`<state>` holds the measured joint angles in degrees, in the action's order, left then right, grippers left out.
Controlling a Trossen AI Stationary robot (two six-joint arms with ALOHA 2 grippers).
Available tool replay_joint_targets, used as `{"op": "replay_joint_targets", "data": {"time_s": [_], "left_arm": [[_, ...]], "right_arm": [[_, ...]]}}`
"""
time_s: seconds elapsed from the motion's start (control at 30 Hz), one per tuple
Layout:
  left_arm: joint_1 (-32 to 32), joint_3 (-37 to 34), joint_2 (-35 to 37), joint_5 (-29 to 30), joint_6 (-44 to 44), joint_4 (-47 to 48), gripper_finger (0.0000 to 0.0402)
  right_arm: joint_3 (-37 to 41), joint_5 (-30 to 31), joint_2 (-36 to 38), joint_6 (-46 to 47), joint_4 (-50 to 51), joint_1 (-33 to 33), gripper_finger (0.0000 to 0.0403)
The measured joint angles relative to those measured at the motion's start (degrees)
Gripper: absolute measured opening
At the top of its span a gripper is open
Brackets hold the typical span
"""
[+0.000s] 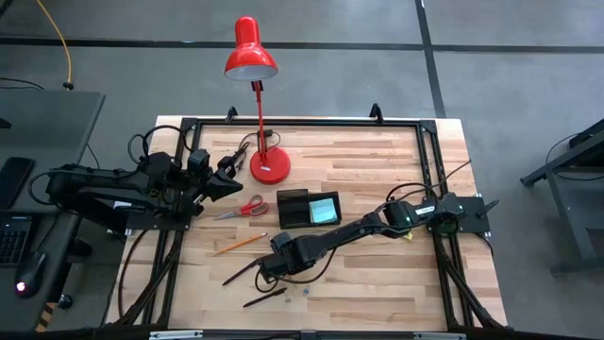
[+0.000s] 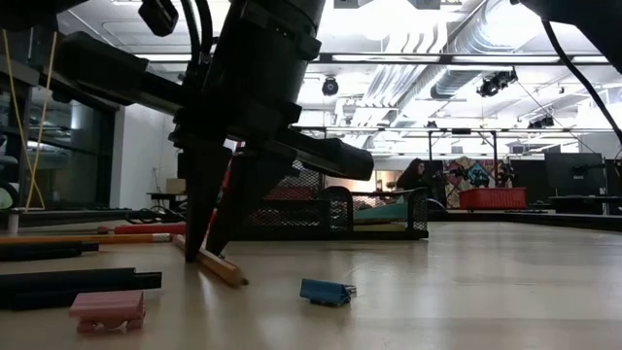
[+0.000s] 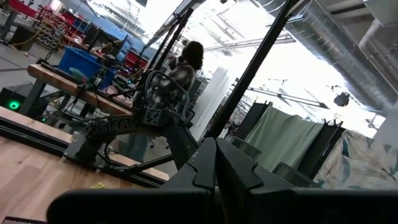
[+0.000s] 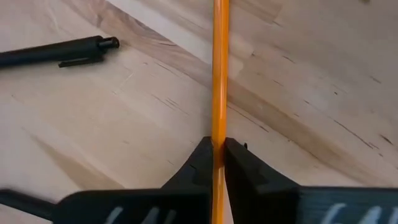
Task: Pick and place office supplies into organizer
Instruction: Put the orange pencil into the black desk organizer
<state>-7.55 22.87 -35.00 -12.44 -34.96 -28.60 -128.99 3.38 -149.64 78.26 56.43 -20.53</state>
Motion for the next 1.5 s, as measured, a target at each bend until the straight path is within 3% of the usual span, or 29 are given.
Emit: {"op": "replay_joint_targets", "data": {"time_s": [0.17, 0.3, 0.57, 0.8, 1.13, 1.5], "left_arm": [[0.0, 0.0, 0.0, -0.4, 0.3, 0.0, 0.0003], [0.0, 0.0, 0.0, -0.1, 0.2, 0.1, 0.0003], [0.0, 0.0, -0.1, 0.0, 0.2, 0.2, 0.0003], [0.0, 0.0, -0.1, 0.4, 0.8, 2.1, 0.0003], [0.0, 0.0, -0.1, 1.5, 0.9, 3.6, 0.0003], [0.0, 0.0, -0.1, -3.5, -1.1, -2.3, 0.0003]], "right_arm": [[-0.5, 0.0, 0.7, 0.2, 1.9, 0.0, 0.0001], [-5.5, 1.3, 0.5, -0.2, 9.3, -0.3, 0.0001], [-5.5, 2.3, 4.3, -0.3, 17.6, -2.0, 0.0], [-4.9, 5.9, 8.2, 0.5, 18.1, -4.1, 0.0], [-5.1, 15.9, 16.6, -3.9, 18.8, -3.5, 0.0], [-5.1, 16.4, 19.3, -11.8, 14.8, -1.2, 0.0]]}}
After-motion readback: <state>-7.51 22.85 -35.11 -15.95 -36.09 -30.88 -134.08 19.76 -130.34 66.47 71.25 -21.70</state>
